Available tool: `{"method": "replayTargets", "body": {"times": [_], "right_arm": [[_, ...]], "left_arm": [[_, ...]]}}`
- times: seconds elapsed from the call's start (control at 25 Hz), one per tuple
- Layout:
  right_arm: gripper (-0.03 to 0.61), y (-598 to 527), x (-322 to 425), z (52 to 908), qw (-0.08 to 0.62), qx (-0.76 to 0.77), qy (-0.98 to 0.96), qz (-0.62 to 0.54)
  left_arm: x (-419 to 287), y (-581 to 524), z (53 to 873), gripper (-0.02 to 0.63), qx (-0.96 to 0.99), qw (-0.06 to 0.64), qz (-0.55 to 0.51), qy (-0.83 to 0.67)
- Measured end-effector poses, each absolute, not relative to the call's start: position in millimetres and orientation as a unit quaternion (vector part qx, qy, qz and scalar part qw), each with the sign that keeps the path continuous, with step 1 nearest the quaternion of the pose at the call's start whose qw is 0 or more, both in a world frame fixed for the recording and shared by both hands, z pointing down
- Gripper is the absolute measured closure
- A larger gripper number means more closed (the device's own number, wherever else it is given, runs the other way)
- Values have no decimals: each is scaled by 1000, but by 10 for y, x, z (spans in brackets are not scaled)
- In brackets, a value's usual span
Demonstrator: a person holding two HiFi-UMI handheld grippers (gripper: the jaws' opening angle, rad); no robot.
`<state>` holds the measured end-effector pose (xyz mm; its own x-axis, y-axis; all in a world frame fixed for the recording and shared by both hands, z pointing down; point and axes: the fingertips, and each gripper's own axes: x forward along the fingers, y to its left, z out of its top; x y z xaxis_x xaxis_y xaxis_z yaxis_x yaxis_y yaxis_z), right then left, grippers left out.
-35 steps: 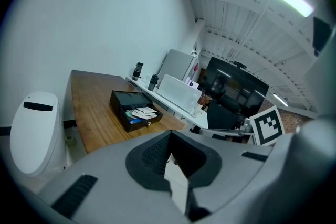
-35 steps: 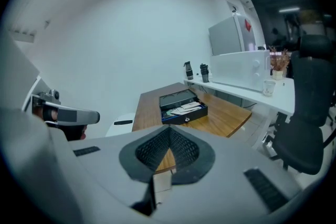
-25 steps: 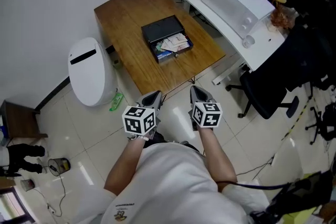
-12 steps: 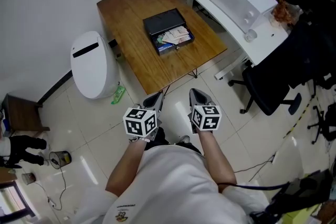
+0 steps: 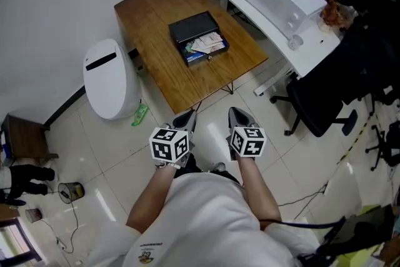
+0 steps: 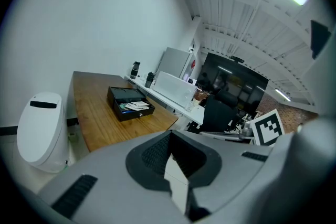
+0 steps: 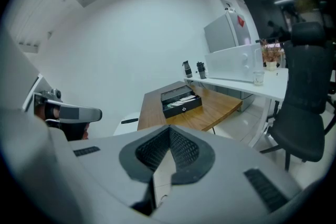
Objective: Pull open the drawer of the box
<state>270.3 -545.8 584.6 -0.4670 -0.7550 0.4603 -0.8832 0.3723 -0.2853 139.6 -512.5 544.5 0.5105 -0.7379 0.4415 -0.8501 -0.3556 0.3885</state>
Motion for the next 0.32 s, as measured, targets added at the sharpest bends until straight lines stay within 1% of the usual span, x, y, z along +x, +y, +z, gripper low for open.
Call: {"method": "replayTargets", "body": {"times": [0.32], "right_arm": [[590, -5493, 2650, 5830, 126, 499, -819, 253]], "left_arm": [[1392, -5180, 5425, 612, 821, 292, 95, -482]]}}
